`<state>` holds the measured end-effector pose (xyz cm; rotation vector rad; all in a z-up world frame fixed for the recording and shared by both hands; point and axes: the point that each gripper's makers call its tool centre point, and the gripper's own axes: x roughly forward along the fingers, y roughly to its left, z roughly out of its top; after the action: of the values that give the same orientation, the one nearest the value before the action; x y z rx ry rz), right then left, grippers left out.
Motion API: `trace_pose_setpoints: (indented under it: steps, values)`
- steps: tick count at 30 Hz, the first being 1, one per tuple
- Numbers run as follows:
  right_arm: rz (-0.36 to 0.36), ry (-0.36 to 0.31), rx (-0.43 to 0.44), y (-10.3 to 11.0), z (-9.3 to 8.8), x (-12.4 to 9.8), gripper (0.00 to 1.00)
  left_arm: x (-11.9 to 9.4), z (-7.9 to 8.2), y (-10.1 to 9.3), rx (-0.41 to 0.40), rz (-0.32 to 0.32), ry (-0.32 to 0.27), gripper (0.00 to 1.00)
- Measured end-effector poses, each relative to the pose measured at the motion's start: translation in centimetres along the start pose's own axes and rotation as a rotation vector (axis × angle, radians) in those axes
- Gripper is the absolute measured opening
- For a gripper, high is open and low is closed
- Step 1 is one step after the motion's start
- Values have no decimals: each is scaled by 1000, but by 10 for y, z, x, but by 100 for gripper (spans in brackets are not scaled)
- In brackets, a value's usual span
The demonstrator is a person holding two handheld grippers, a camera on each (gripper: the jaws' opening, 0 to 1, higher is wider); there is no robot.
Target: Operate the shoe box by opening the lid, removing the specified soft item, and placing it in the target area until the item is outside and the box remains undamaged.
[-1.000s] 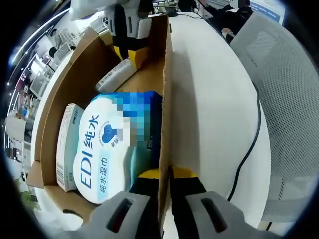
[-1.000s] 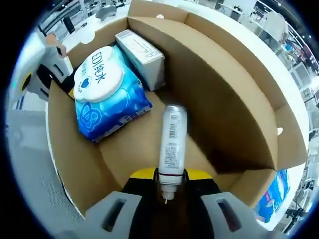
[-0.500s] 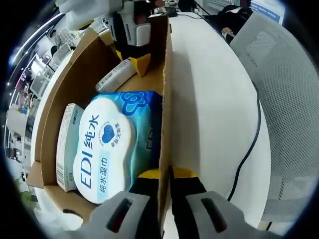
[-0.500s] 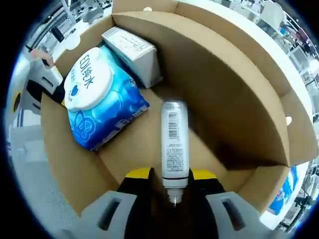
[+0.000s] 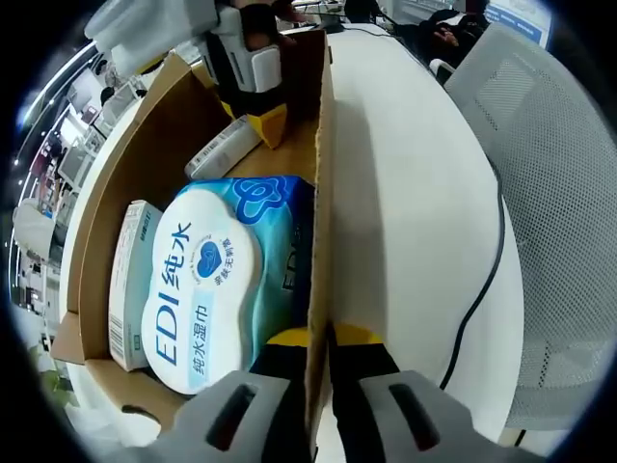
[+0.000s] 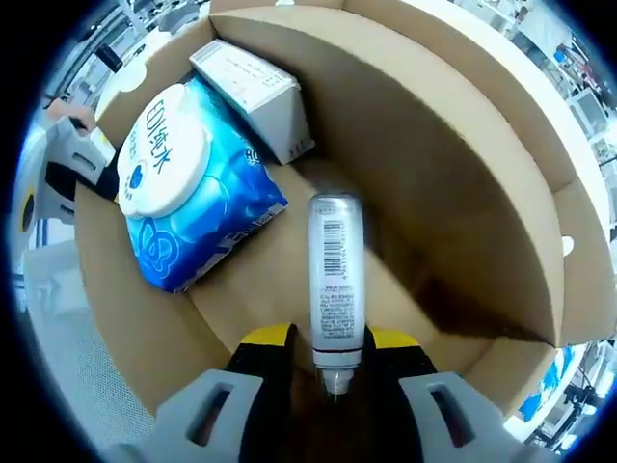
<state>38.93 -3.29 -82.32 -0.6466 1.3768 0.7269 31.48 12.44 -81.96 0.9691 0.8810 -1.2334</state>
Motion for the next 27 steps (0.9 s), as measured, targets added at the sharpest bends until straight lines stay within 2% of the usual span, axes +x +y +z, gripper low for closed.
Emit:
trace_pose_setpoints:
  steps: [2, 11, 13, 14, 15, 16, 20, 22, 27]
  values:
    - [-4, 9, 35, -1, -1, 0, 26, 0, 0, 0, -1, -1, 0, 2]
    - [-25, -40, 20, 1, -4, -1, 24, 0, 1, -1, -2, 0, 0, 2]
    - [-25, -46, 32, 1, -5, -3, 17, 0, 1, -1, -2, -1, 1, 2]
    - [-68, -84, 110, -2, 0, -4, 17, 0, 1, -1, -2, -1, 1, 2]
    - [-44, -60, 59, 0, -4, -8, 17, 0, 1, -1, -2, 0, 1, 2]
    - [-50, -57, 46, 1, -5, -5, 17, 0, 1, -1, -2, 0, 0, 2]
    - [-59, -47, 52, 1, -4, -7, 17, 0, 1, 0, -3, 1, 1, 2]
    - [-58, -88, 99, 2, -1, -12, 17, 0, 1, -1, -2, 0, 1, 2]
    - [-6, -130, 186, 7, 0, -22, 17, 0, 0, 0, -1, 0, 1, 2]
